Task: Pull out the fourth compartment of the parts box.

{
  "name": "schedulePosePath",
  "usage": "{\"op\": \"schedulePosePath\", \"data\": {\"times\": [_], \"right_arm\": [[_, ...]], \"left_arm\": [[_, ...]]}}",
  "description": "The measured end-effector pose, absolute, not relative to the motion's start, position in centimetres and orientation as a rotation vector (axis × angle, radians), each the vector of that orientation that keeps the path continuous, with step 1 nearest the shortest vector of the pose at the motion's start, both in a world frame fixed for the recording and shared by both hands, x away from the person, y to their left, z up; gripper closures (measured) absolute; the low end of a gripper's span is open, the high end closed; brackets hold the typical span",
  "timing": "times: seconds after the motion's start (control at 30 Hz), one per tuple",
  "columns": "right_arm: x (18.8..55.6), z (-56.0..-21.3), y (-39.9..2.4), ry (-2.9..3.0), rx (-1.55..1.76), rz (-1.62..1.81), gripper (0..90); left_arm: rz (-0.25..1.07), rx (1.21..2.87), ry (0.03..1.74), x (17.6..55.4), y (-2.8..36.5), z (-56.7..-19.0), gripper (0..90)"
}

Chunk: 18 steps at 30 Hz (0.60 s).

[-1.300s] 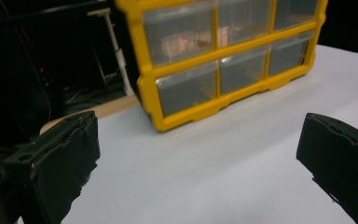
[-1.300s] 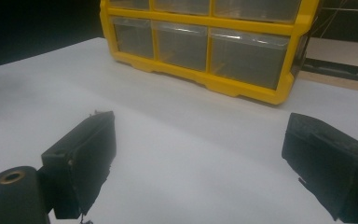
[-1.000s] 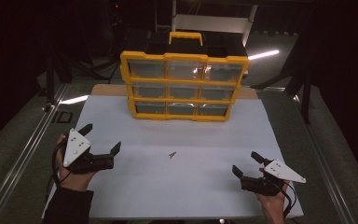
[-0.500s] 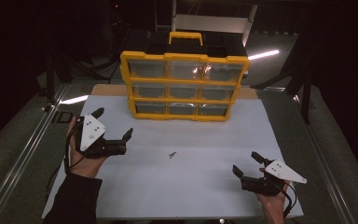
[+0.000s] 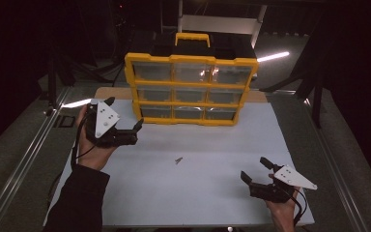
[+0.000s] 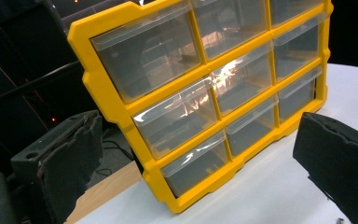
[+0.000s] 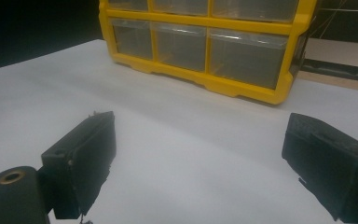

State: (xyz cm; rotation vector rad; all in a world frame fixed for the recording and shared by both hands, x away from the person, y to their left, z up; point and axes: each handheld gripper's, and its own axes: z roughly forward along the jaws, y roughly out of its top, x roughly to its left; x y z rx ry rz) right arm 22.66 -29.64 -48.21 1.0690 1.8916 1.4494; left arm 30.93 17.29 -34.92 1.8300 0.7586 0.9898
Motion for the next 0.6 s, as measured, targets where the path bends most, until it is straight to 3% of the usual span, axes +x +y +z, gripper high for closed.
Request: {"op": "schedulePosePath", "data": {"times": [0.6], "right_arm": [[22.7,-48.3,-29.4,1.91,1.057,1.449,9.9]], "left_arm": [[1.052,2.026,0.732,35.4,15.4,-34.5,6.3]]}}
